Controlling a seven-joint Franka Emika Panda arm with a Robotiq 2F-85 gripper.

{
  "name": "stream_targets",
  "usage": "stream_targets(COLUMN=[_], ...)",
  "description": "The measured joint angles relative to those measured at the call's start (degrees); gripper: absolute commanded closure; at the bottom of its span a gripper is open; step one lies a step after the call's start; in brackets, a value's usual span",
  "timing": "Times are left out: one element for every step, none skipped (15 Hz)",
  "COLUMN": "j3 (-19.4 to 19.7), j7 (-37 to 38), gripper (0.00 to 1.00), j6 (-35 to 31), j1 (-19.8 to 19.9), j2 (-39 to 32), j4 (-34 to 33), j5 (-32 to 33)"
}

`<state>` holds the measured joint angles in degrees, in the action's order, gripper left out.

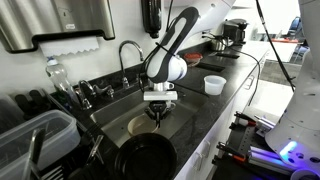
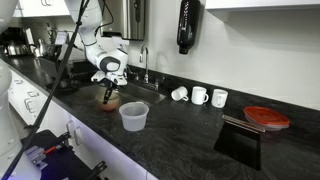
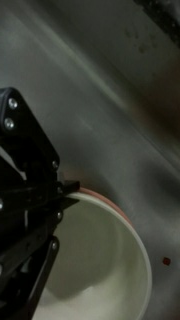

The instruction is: Remove the bowl from the sink and put it on the right side of the counter

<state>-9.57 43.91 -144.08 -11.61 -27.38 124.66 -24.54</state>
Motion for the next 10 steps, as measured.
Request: stream_targets(j3=[0.0, 0.0, 0.0, 0.01, 0.02, 0.03, 0.03, 0.04, 0.07, 0.1], j7=[-0.09, -0.2, -0.32, -0.41, -0.52, -0.66, -0.79, -0.93, -1.12, -1.43], gripper=[0.99, 0.99, 0.99, 0.99, 0.99, 0.99, 0.99, 0.99, 0.99, 0.99], j6=[0.01, 0.03, 0.05, 0.1, 0.15, 0.2, 0.22, 0.22, 0.2, 0.16], j1=[0.0, 0.02, 0.04, 0.04, 0.06, 0.06, 0.07, 0.07, 0.07, 0.07], j2=[0.0, 0.01, 0.01, 0.03, 0.04, 0.07, 0.13, 0.24, 0.36, 0.64], j4=[0.0, 0.0, 0.0, 0.0, 0.0, 0.0, 0.0, 0.01, 0.01, 0.02], j5=[0.0, 0.0, 0.0, 0.0, 0.0, 0.0, 0.0, 0.0, 0.01, 0.01])
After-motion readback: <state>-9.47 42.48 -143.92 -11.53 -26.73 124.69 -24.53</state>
